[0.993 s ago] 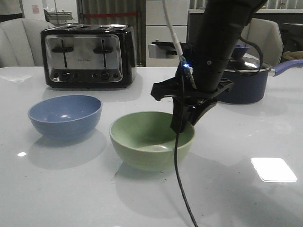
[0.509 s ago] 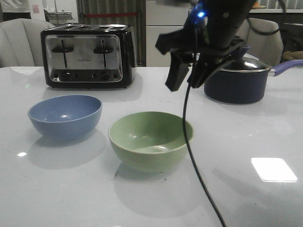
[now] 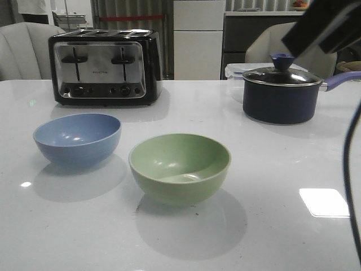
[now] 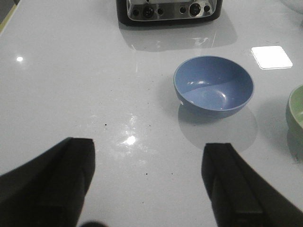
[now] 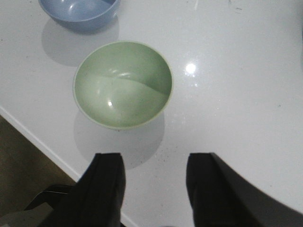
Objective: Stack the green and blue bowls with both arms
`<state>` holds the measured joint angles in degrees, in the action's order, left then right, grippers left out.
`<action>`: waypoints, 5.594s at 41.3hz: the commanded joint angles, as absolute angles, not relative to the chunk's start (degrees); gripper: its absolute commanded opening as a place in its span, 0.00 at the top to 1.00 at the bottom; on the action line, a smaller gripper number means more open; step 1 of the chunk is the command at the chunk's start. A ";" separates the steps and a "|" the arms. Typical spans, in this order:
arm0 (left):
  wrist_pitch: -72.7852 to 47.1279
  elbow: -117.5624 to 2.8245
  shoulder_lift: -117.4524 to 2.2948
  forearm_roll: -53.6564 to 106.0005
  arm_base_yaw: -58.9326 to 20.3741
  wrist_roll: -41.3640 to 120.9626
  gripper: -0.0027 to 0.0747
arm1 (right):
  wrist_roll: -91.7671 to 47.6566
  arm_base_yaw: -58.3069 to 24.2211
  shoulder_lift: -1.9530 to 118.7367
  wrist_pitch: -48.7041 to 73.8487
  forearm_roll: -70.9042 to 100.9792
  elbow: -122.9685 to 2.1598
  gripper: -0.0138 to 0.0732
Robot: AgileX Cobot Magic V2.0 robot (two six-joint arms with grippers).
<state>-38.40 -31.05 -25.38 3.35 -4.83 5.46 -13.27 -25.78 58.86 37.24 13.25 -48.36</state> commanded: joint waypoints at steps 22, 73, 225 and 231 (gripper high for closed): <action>-35.17 -34.62 -31.74 4.65 -7.85 5.26 0.28 | -14.06 -25.79 42.01 37.97 13.30 -37.97 0.35; -35.45 -75.90 -106.90 14.19 -10.18 5.57 0.23 | -14.06 -25.79 42.01 37.97 13.30 -37.97 0.35; -47.21 -41.72 -32.83 -6.07 -32.25 -0.57 0.39 | -14.00 -23.88 42.01 40.21 12.48 -37.97 0.35; -46.99 -41.72 -32.83 -5.56 -32.25 -0.94 0.39 | -14.00 -21.86 42.01 41.55 12.30 -37.97 0.35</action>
<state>-50.69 -40.24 -32.73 -5.23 -31.79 0.65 -13.42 -22.78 42.40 43.97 12.60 -36.46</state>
